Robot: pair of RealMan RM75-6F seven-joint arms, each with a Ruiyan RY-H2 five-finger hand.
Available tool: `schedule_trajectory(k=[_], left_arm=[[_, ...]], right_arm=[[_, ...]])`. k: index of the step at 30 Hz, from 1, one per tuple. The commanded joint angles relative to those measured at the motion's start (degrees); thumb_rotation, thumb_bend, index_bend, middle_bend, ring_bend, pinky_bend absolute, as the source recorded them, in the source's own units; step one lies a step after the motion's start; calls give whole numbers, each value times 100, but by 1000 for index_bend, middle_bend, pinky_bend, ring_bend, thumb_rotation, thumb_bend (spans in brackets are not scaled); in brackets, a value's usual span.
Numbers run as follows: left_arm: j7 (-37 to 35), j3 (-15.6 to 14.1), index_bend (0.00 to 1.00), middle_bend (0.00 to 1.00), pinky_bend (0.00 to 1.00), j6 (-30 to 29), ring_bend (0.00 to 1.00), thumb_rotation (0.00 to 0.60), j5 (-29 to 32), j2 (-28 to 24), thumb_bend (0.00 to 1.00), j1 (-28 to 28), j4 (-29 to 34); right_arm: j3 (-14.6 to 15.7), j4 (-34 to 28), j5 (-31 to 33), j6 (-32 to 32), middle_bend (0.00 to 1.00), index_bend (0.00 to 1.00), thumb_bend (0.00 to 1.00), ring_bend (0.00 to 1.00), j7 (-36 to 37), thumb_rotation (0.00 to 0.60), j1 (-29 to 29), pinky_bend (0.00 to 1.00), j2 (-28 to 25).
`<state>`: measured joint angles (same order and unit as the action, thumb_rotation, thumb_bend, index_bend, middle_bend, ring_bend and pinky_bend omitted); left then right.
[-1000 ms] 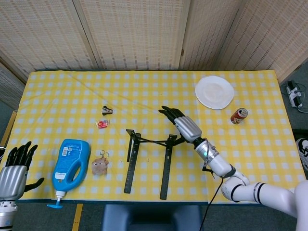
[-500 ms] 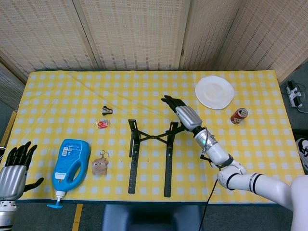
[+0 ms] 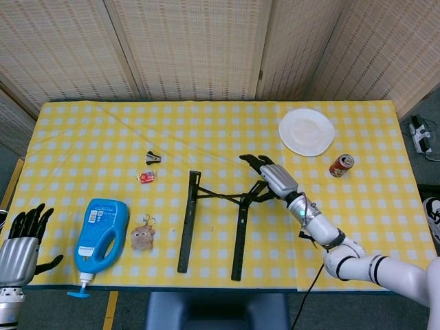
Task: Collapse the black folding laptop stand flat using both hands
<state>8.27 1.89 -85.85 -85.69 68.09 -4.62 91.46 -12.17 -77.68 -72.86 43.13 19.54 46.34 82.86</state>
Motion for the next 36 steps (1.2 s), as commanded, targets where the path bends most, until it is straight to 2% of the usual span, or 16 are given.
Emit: schedule_trajectory(k=[1,12,17,22,29,36], left_arm=[[-4,-3,0,6,0,4,56,600,7,1,89,5,-5],[-4,12,0,5,0,-9,55,600,15,-25,90,9,11],[-10,8,0,5,0,-1,55,600,10,-22,90,6,17],[-35,-3,0,6,0,5,55,600,-32,0,89,-7,8],[-42,-15,0,6,0,0,56,600,-45,16,90,-1,-3],[-66,-24,0,5,0,11,55,600,-4,26,89,20,-43]], right_arm=[[14,13,-4,-40,136,0,176,193,61,600,4,28,26],[-137,-366,-323,342,129,0,176,191,264,600,-31,28,-218],[-27,-469,-307,311,128,0,176,188,117,600,-78,28,-319],[90,-266,-15,168,153,5,176,209,-173,600,-112,38,-182],[32,114,476,50,239,154,176,261,-578,600,-48,60,195],[-98,342,832,29,323,351,177,319,-927,600,63,83,554]])
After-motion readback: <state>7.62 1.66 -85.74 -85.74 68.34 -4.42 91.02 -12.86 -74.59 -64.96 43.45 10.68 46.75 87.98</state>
